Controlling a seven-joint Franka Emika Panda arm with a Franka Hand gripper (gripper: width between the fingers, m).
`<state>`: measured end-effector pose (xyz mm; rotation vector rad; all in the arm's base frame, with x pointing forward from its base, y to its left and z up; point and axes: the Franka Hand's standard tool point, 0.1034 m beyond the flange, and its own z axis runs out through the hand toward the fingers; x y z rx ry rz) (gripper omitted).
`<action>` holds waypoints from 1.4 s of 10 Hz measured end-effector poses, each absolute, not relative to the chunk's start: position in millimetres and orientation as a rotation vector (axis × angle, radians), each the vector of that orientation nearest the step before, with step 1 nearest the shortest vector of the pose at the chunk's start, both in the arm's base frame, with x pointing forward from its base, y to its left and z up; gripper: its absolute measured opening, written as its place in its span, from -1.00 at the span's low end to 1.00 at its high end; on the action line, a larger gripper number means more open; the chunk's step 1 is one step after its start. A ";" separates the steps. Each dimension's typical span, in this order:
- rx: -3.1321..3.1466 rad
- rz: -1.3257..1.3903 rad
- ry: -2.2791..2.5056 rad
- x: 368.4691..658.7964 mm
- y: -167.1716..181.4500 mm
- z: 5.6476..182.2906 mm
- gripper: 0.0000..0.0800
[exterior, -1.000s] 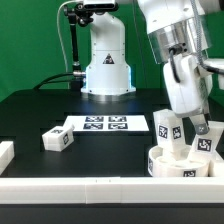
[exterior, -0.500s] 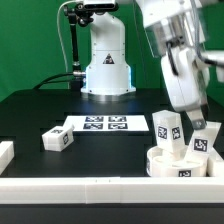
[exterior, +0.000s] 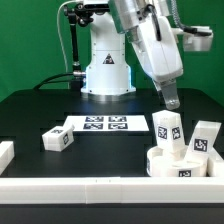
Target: Assemble stool
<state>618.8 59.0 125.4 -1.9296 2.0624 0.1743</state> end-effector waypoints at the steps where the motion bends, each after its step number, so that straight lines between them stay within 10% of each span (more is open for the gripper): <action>1: -1.933 0.174 2.059 618.7 59.6 125.3 0.62; 9: -2.273 0.038 1.752 613.3 -35.8 104.2 0.62; 14: -2.329 0.034 1.691 612.4 -31.0 101.8 0.62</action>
Offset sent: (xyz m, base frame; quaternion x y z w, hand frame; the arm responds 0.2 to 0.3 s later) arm 0.0000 0.0000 0.0000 0.0000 0.0000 0.0000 1.0000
